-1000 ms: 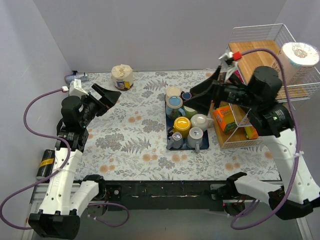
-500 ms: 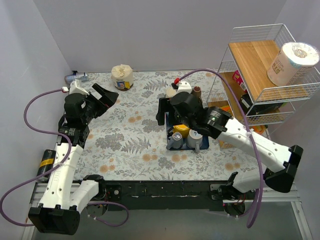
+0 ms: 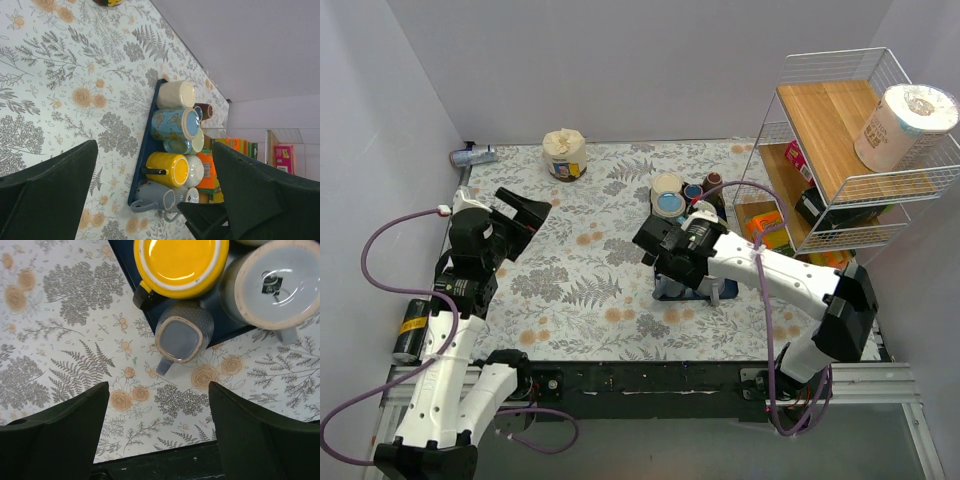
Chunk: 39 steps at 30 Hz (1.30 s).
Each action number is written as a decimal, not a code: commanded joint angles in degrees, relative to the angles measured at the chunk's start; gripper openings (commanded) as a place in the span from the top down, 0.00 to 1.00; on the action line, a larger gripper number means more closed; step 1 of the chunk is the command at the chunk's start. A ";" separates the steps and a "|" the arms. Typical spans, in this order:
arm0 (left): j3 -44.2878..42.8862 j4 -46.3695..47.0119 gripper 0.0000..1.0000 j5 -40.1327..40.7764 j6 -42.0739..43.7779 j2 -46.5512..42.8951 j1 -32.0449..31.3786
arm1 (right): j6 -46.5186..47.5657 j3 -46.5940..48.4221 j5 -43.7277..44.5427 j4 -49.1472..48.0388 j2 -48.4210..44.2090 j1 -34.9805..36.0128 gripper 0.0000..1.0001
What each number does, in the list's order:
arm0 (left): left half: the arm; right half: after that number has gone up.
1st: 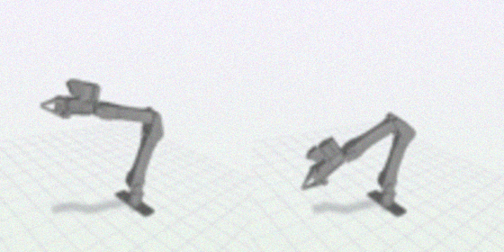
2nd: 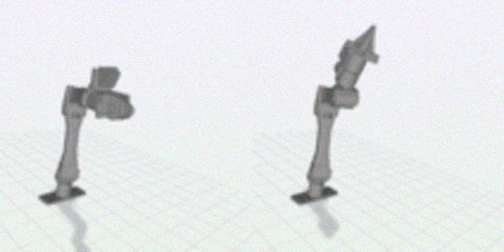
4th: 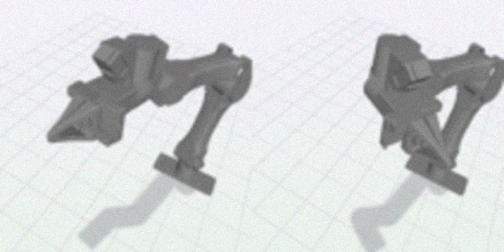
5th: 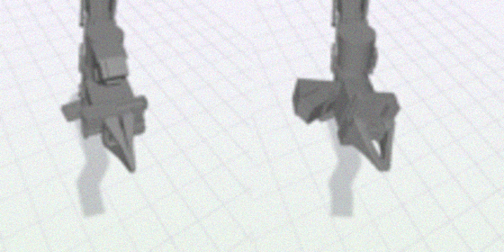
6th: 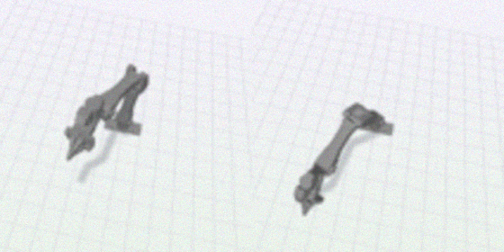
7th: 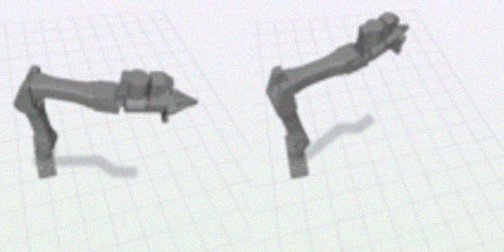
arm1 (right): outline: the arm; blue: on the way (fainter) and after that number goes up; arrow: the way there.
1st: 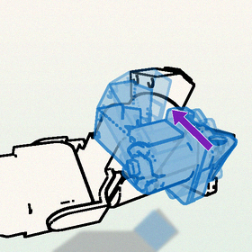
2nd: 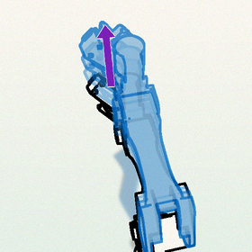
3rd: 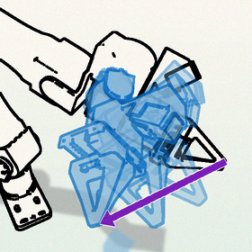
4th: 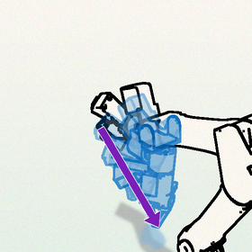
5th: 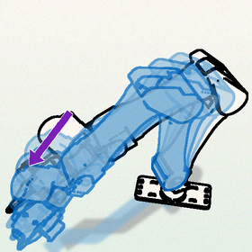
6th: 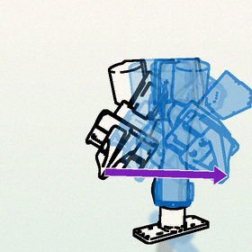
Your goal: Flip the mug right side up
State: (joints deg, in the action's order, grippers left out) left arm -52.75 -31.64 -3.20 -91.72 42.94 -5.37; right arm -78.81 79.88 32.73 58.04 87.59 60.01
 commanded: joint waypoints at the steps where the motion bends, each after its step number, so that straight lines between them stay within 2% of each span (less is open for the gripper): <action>1: -1.47 -1.23 0.02 5.57 1.54 1.88 -2.89 | -15.12 0.19 -0.57 3.04 3.63 0.90 0.14; 5: -1.74 -0.62 0.02 5.75 2.16 3.20 -5.35 | -22.51 -0.33 1.63 1.73 6.00 2.83 0.19; 10: -3.23 -0.97 0.02 9.96 4.97 3.73 -7.90 | -27.18 2.29 2.08 2.86 11.88 3.80 0.24; 13: -3.85 -0.71 0.02 12.07 6.47 4.00 -8.96 | -28.77 2.74 1.99 4.54 14.35 4.68 0.26; 19: -6.13 -1.06 0.02 16.90 9.45 4.70 -11.16 | -29.30 0.55 1.63 2.69 15.50 4.77 0.37; 26: -8.07 -1.23 0.02 20.86 12.45 4.87 -13.53 | -32.02 -0.16 3.57 6.20 16.64 4.77 0.38; 33: -7.45 -1.32 0.02 21.22 12.88 4.35 -14.67 | -34.66 -1.65 5.41 6.73 17.44 4.68 0.40; 34: -7.54 -1.50 0.02 21.39 13.06 4.43 -14.85 | -34.57 -1.48 6.37 6.73 17.87 4.68 0.43; 35: -7.72 -1.41 0.02 21.57 13.32 4.52 -15.28 | -33.62 -1.22 6.82 6.04 18.05 4.68 0.53; 39: -8.25 -1.85 0.02 20.70 14.12 4.52 -16.25 | -33.61 -0.77 7.96 5.77 19.11 4.68 0.57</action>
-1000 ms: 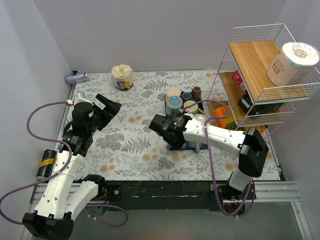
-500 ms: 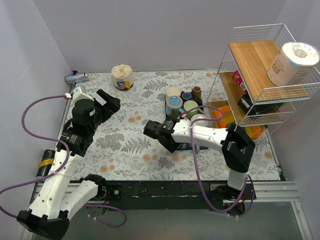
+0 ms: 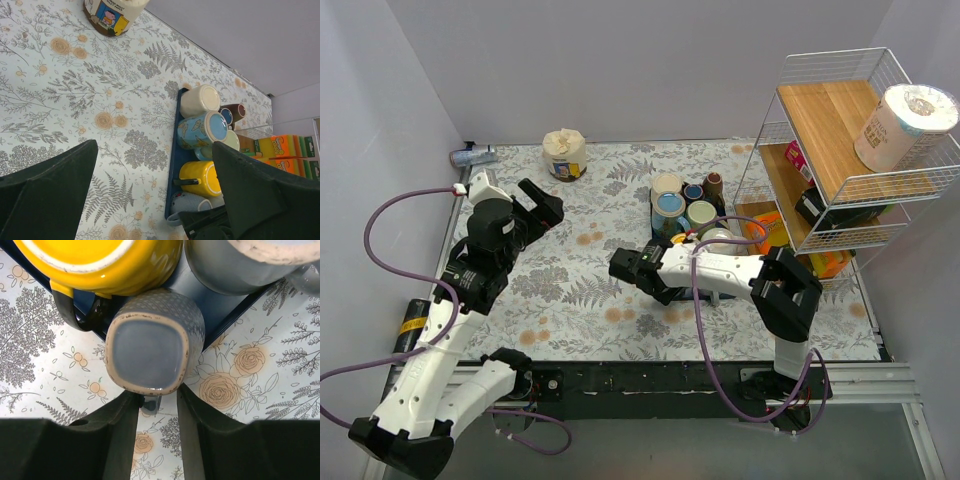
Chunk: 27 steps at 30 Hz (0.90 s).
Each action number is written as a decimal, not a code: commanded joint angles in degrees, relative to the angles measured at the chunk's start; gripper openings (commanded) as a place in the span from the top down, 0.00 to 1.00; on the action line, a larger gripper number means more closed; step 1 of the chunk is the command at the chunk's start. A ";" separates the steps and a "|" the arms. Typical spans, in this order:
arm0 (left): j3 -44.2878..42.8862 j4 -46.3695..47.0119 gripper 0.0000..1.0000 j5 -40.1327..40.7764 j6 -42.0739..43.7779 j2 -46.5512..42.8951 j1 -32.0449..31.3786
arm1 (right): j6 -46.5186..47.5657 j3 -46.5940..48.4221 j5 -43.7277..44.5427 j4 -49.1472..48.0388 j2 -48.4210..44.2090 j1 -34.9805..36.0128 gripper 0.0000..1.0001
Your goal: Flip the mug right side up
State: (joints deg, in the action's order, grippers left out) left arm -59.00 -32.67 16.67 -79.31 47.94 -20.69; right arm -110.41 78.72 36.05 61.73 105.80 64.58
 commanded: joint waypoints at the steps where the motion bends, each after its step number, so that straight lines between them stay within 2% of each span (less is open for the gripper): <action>1: -1.82 -0.47 0.02 0.04 1.70 -0.66 -1.02 | -2.09 0.38 4.81 2.07 1.34 0.11 0.57; 4: -1.47 0.14 0.02 -0.06 2.14 -0.40 -1.72 | -2.97 1.26 5.60 3.74 2.22 0.11 0.56; 7: -2.26 0.23 0.02 0.65 2.84 0.48 -2.51 | -3.23 1.79 6.66 4.53 2.48 0.02 0.50; 9: -2.69 0.41 0.02 0.65 2.84 0.75 -2.87 | -3.23 1.79 7.36 4.71 2.40 0.02 0.52; 10: -2.70 0.50 0.02 0.65 2.93 0.92 -3.04 | -3.23 1.79 7.54 4.88 2.31 -0.06 0.62; 12: -2.87 0.50 0.02 0.65 2.93 1.01 -3.22 | -3.32 1.79 7.63 5.06 2.05 -0.06 0.75; 13: -2.70 0.50 0.02 0.65 2.84 1.01 -3.22 | -3.32 1.88 7.63 5.32 1.96 0.02 0.88; 15: -2.70 0.58 0.02 0.65 2.84 0.92 -3.13 | -3.06 1.79 7.54 5.41 1.43 -0.06 0.99; 22: -2.52 0.15 0.02 0.21 1.61 0.05 -3.22 | 1.68 3.28 6.05 4.80 -1.55 0.46 0.99; 27: -1.56 0.58 0.02 -1.98 0.03 -0.48 -3.22 | 9.77 3.72 3.51 -0.64 -8.83 1.69 0.99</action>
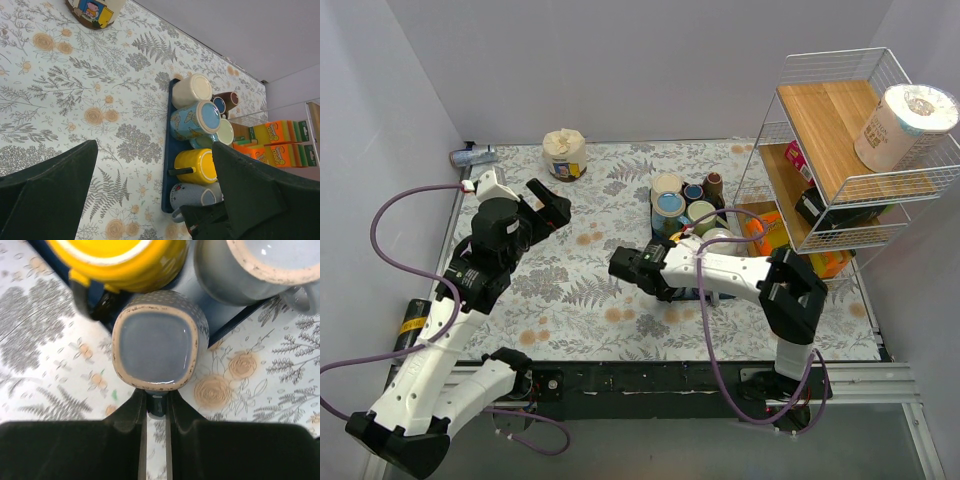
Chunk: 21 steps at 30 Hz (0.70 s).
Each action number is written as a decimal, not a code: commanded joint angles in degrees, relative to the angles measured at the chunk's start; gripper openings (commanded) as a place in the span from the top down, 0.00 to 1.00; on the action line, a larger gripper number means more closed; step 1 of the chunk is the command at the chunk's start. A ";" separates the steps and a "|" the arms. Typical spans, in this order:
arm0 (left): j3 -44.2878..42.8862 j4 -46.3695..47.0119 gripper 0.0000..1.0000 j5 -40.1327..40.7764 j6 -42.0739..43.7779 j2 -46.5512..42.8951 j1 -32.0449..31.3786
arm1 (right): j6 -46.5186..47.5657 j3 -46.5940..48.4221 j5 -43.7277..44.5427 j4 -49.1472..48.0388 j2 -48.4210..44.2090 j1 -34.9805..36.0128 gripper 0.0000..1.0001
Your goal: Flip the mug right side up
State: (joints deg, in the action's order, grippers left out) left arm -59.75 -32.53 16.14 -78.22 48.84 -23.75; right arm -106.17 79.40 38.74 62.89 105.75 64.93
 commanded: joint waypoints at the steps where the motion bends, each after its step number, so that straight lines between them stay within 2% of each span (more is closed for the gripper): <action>1: -0.64 0.80 0.02 -2.77 -1.58 -1.47 -0.16 | 6.75 2.79 -0.06 -3.20 -10.12 1.34 0.99; 6: 0.33 2.38 0.02 -6.91 -2.56 -1.82 -0.07 | 15.35 -2.49 -5.34 -15.66 -19.42 1.34 0.99; 12: -0.37 4.49 0.02 -11.74 -1.51 -1.47 -0.16 | 25.82 0.66 -6.13 -23.94 -24.18 1.52 0.99; 17: -2.57 7.21 0.02 -15.61 1.92 -1.90 -0.07 | 40.83 1.82 -4.38 -38.68 -28.14 1.61 0.99; 21: -3.09 14.84 0.02 -21.56 1.50 -3.31 -0.16 | 53.95 0.32 -3.67 -51.28 -33.85 1.52 0.99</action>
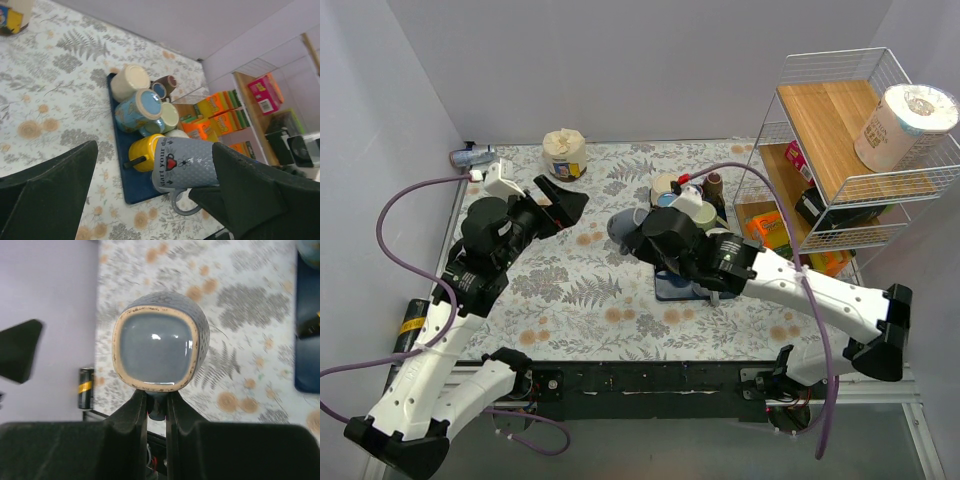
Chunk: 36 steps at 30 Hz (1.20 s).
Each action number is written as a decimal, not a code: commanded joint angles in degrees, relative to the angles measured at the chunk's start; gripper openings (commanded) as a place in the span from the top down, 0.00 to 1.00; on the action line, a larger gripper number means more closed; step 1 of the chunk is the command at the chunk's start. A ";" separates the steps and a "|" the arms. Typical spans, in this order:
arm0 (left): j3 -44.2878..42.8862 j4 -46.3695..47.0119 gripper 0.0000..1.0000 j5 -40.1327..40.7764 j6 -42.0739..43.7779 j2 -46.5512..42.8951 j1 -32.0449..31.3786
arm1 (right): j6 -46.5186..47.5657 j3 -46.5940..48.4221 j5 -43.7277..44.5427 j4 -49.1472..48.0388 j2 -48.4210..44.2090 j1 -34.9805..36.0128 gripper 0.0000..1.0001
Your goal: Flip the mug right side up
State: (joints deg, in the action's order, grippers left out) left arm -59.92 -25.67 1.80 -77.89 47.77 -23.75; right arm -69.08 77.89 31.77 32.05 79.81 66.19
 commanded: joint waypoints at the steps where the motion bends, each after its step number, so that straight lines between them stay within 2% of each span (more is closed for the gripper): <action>1: -3.18 8.87 0.02 -8.99 0.64 -2.15 -0.07 | 18.35 2.35 3.13 -21.93 -8.44 0.25 0.99; 7: -7.67 11.69 0.02 -26.29 -2.44 2.50 -0.07 | 27.68 4.20 0.58 -30.37 -11.43 0.25 0.99; 13: -3.80 27.06 0.02 -41.60 -8.67 3.38 -0.16 | 29.01 6.83 -4.26 -35.30 -11.70 0.25 0.99; 18: -0.64 39.43 0.02 -46.35 -14.73 2.51 -0.07 | 28.65 7.72 -5.40 -37.50 -12.31 0.25 0.99; 22: -0.20 43.68 0.02 -48.03 -18.08 3.56 -0.07 | 28.47 7.98 -6.28 -38.56 -12.57 0.16 0.99; 24: -0.02 47.44 0.07 -48.03 -19.84 4.87 -0.16 | 29.17 7.98 -7.59 -39.52 -12.83 0.08 0.99; 32: 2.17 64.59 0.28 -45.67 -36.78 9.01 -0.07 | 30.49 5.61 -13.75 -45.32 -14.86 -0.89 0.99; 36: 3.76 69.52 0.44 -43.91 -41.29 9.80 -0.16 | 29.88 3.94 -15.33 -47.43 -15.03 -1.24 0.99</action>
State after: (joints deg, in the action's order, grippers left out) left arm -57.01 35.22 -44.05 -110.52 57.78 -23.75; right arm -40.07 82.13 19.66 -5.56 66.92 65.52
